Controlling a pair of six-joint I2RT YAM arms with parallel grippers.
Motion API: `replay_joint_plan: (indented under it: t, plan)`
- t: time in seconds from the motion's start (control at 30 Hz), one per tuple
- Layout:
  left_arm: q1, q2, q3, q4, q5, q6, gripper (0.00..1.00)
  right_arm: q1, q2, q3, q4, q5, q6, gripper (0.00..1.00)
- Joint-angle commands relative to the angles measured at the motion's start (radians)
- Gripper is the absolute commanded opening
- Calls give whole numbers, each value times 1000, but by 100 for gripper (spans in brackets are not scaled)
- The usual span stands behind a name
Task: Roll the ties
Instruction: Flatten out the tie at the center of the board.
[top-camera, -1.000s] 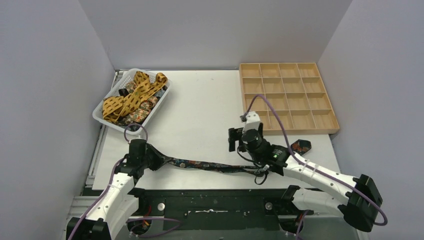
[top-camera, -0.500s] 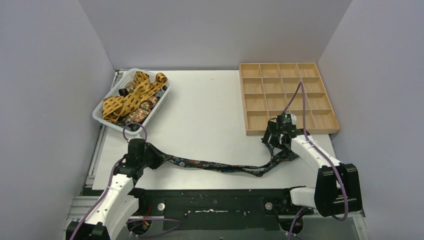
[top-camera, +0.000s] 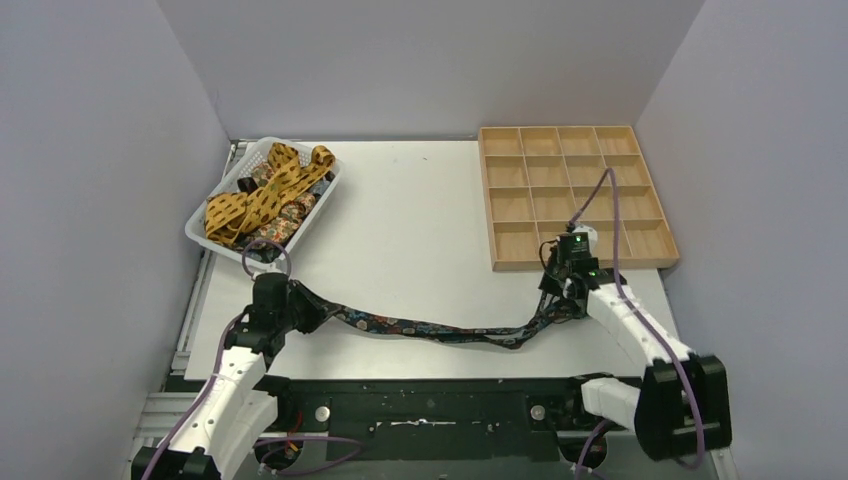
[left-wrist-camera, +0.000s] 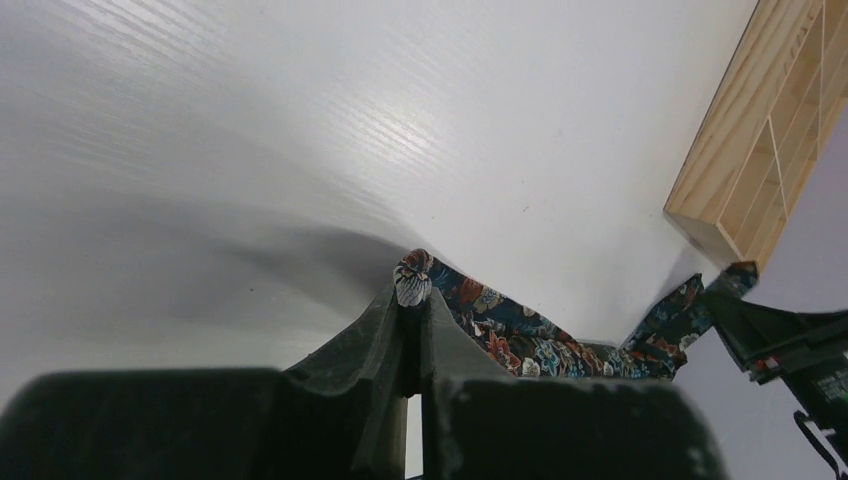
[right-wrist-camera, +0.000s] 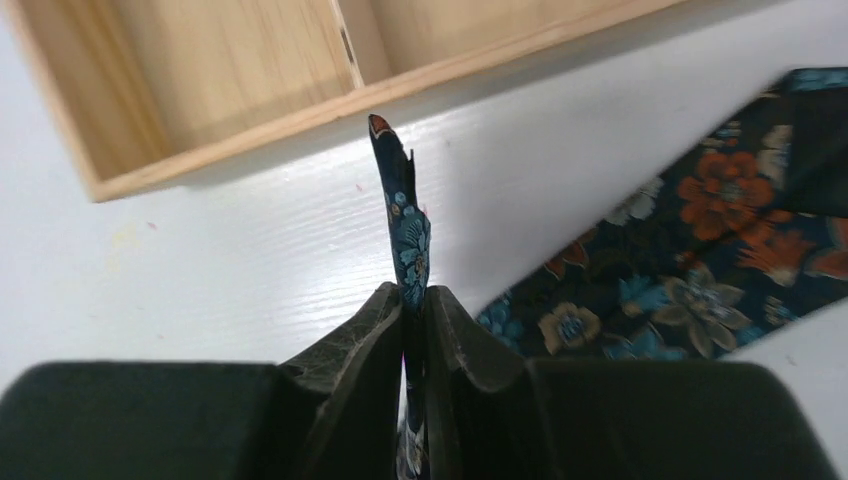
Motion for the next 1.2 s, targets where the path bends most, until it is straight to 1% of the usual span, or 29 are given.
replay_joint_plan:
  t: [0.0, 0.07, 0.13, 0.2, 0.23, 0.27, 0.33, 0.37, 0.4, 0.43, 0.53, 0.63, 0.77, 0.97, 1.1, 1.17]
  plan:
    - [26, -18, 64, -3, -1, 11, 0, -2, -284, -66, 25, 165, 110, 15]
    - [38, -26, 68, -7, -1, 8, 0, -4, -358, -121, -7, 203, 192, 16]
    - [44, -34, 67, 3, 1, 4, 0, -8, -376, -177, -16, 189, 265, 19]
    - [46, -36, 61, 31, 17, 3, 0, -9, -351, -216, -14, 157, 326, 30]
    - [47, -35, 60, 42, 27, 3, 0, -9, -334, -229, -10, 141, 351, 39]
    - [47, -34, 62, 46, 35, 3, 0, -10, -321, -244, 10, 121, 360, 46]
    - [47, -37, 72, 29, 35, 11, 0, -10, -306, -258, 57, 75, 359, 50]
    - [47, -45, 77, 8, 24, 16, 0, -9, -305, -255, 72, 64, 356, 55]
    - [49, -57, 80, -5, 14, 22, 0, -10, -307, -245, 63, 63, 344, 57]
    - [51, -70, 83, -17, 5, 27, 0, -10, -310, -231, 39, 78, 344, 61]
    - [56, -100, 89, -42, -8, 32, 0, -12, -331, -189, -46, 141, 352, 77]
    - [57, -109, 92, -49, 0, 34, 0, -14, -347, -166, -108, 179, 361, 87]
    - [58, -114, 101, -73, -1, 49, 0, -21, -332, -147, -160, 155, 384, 89]
    - [58, -115, 107, -84, 10, 65, 0, -26, -347, -198, -109, 12, 467, 89]
    - [58, -113, 108, -83, 18, 66, 0, -25, -358, -264, -48, -43, 530, 90]
    - [58, -110, 109, -82, 22, 66, 0, -27, -349, -281, -47, -54, 558, 90]
